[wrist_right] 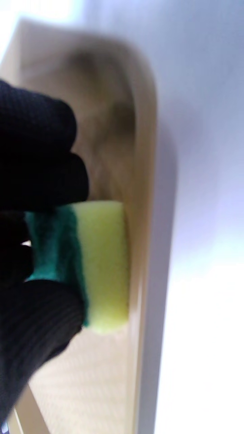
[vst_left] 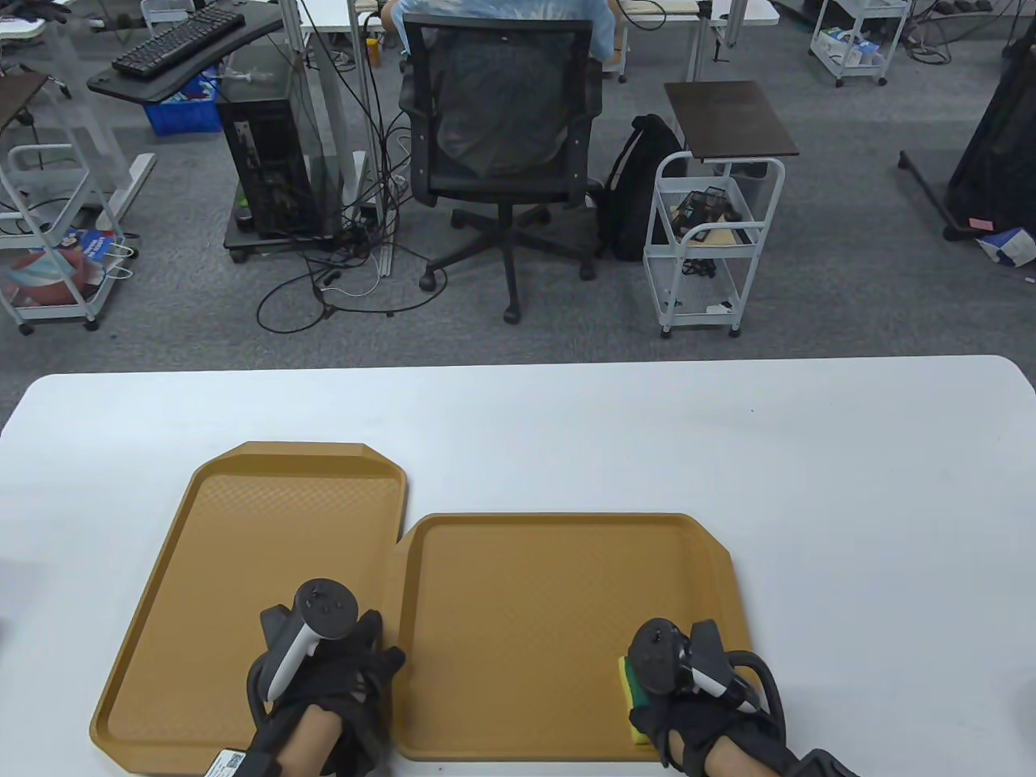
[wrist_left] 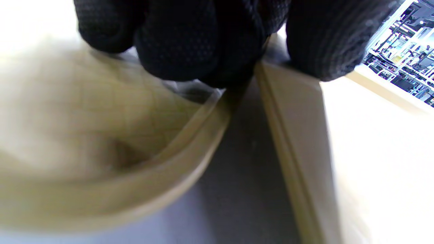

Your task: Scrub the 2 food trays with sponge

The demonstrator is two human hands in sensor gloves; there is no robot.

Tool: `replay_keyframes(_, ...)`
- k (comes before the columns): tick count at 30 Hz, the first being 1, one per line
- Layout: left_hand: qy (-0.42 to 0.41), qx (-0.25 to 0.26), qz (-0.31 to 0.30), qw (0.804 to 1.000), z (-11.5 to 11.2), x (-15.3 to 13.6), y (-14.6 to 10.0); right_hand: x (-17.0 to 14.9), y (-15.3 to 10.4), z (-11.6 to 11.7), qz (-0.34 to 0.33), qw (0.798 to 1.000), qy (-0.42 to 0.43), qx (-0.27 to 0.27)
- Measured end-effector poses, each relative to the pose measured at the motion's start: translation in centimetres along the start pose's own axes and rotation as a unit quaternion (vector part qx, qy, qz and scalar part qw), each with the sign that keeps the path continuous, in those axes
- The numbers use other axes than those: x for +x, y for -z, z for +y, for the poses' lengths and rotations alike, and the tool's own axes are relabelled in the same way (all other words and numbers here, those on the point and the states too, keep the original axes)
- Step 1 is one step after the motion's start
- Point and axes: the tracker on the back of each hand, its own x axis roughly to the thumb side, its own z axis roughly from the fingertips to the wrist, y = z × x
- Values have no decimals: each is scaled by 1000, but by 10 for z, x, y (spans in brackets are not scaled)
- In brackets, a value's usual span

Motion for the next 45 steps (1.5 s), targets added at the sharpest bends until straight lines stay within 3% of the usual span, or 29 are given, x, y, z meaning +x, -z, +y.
replay_keyframes(7, 1, 1, 1, 1000, 0, 0, 0, -16, -13, -2, 26, 998, -46, -46)
replay_keyframes(14, 3, 0, 2, 1000, 0, 1, 0, -9, -15, -1, 48, 991, -94, -83)
replay_keyframes(19, 7, 0, 1, 1000, 0, 1, 0, -5, 7, -11, 73, 984, -128, -95)
replay_keyframes(31, 8, -3, -2, 1000, -1, 2, 1, -8, 83, -43, 148, 975, -116, -122)
replay_keyframes(37, 12, -3, -4, 1000, 0, 2, 1, -7, 95, -44, 166, 973, -85, -136)
replay_keyframes(45, 13, -4, -5, 1000, -1, 3, 1, 32, 110, -45, 117, 984, -2, -132)
